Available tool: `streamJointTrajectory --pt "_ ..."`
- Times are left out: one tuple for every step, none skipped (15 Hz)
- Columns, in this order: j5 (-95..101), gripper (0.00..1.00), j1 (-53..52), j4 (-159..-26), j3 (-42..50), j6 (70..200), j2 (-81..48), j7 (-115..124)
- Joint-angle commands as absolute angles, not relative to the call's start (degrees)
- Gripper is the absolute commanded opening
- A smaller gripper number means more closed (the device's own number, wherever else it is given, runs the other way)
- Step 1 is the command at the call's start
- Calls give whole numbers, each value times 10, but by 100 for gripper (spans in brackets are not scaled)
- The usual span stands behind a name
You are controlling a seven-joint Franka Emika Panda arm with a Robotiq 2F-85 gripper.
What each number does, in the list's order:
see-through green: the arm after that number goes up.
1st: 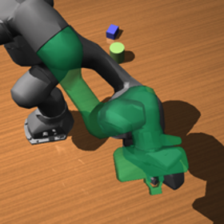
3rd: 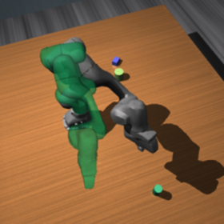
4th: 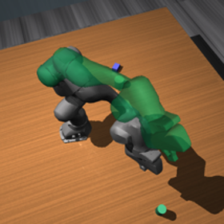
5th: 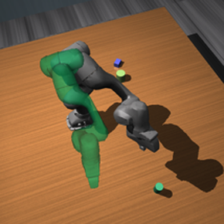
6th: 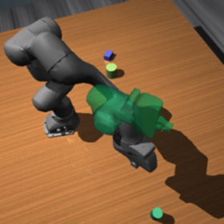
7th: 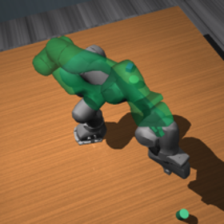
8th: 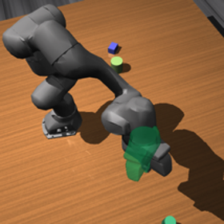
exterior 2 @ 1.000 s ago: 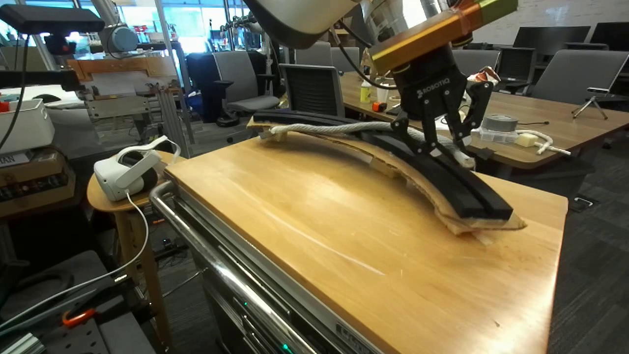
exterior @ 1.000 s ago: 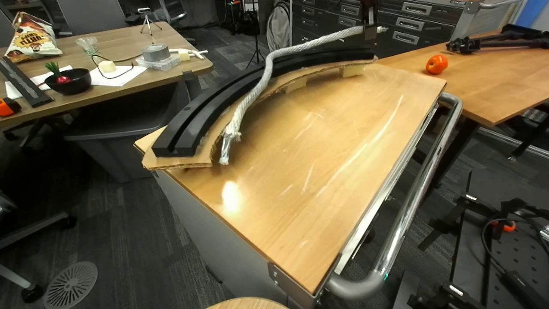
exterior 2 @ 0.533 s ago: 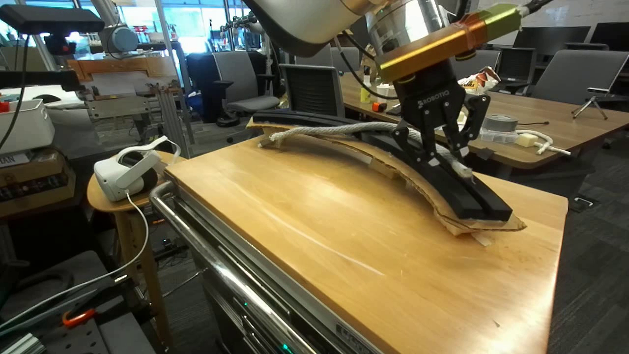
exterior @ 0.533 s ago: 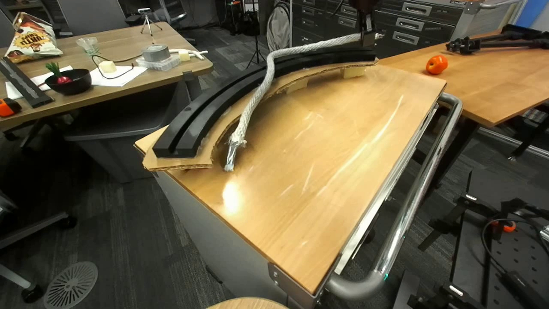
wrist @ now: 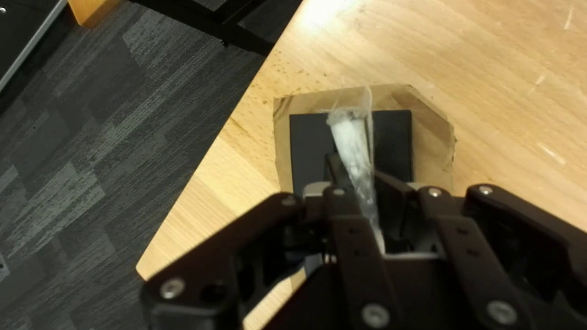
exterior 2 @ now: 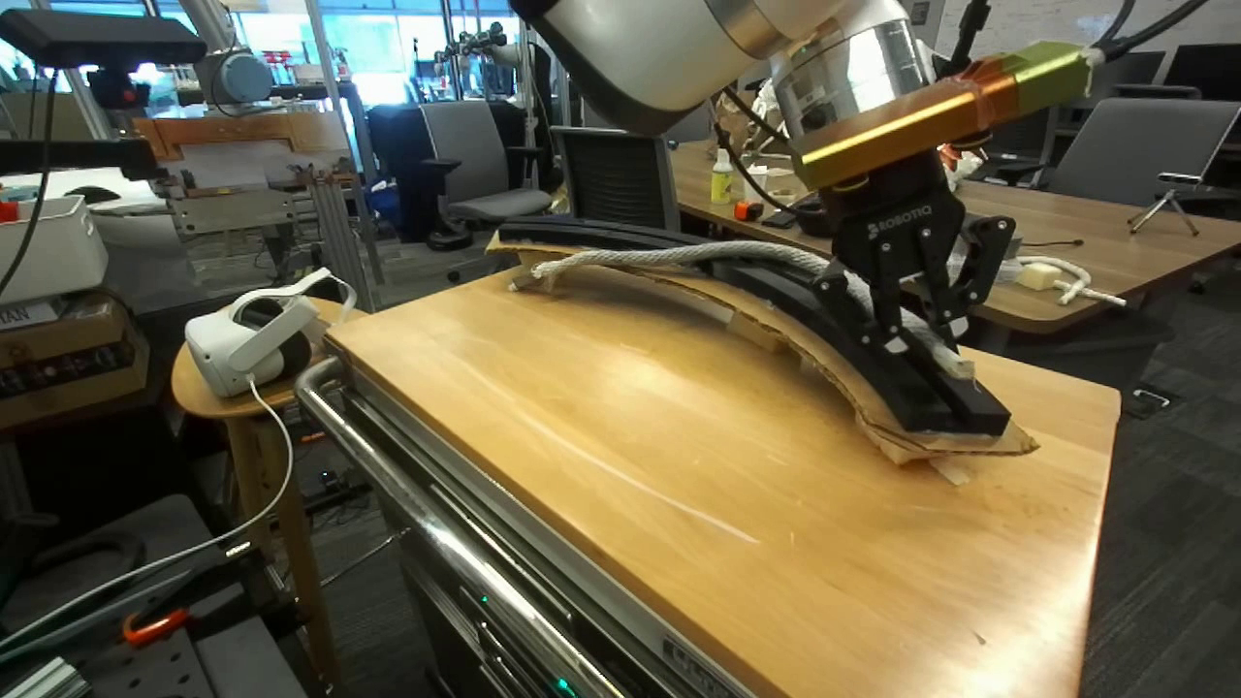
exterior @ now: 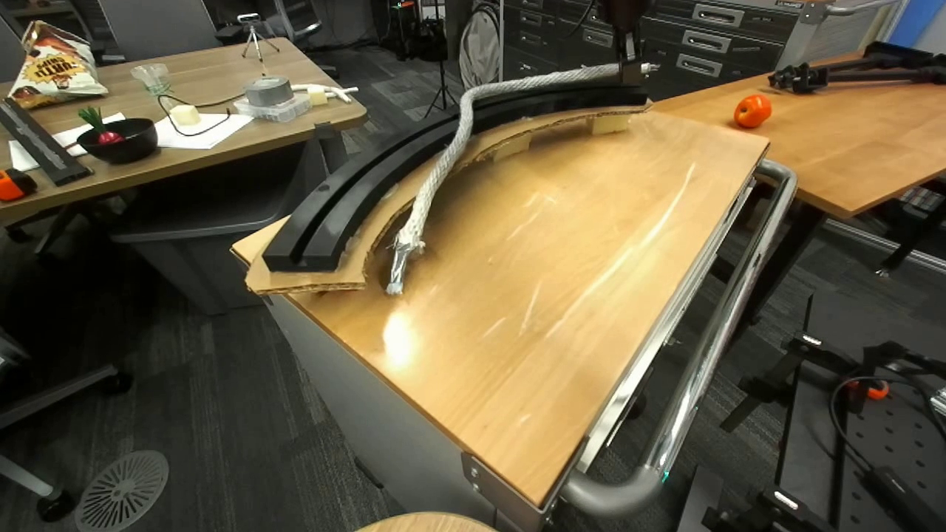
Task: Put the white rope on the black board
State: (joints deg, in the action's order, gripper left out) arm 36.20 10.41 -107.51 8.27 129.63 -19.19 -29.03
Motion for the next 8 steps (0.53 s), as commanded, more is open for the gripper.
streamJointTrajectory --pt "341 36 112 -1044 78 1283 -209 -313" --pt "339 43 113 -1044 78 1284 -209 -315" --pt "337 50 114 -1045 78 1284 -208 -318" --pt "333 57 116 -1047 76 1285 -205 -326" --pt "330 66 116 -1051 75 1289 -200 -332" --pt "327 73 116 -1059 74 1296 -191 -341" --pt "326 81 115 -1065 73 1301 -184 -347" --pt "328 88 114 -1074 72 1308 -173 -353"
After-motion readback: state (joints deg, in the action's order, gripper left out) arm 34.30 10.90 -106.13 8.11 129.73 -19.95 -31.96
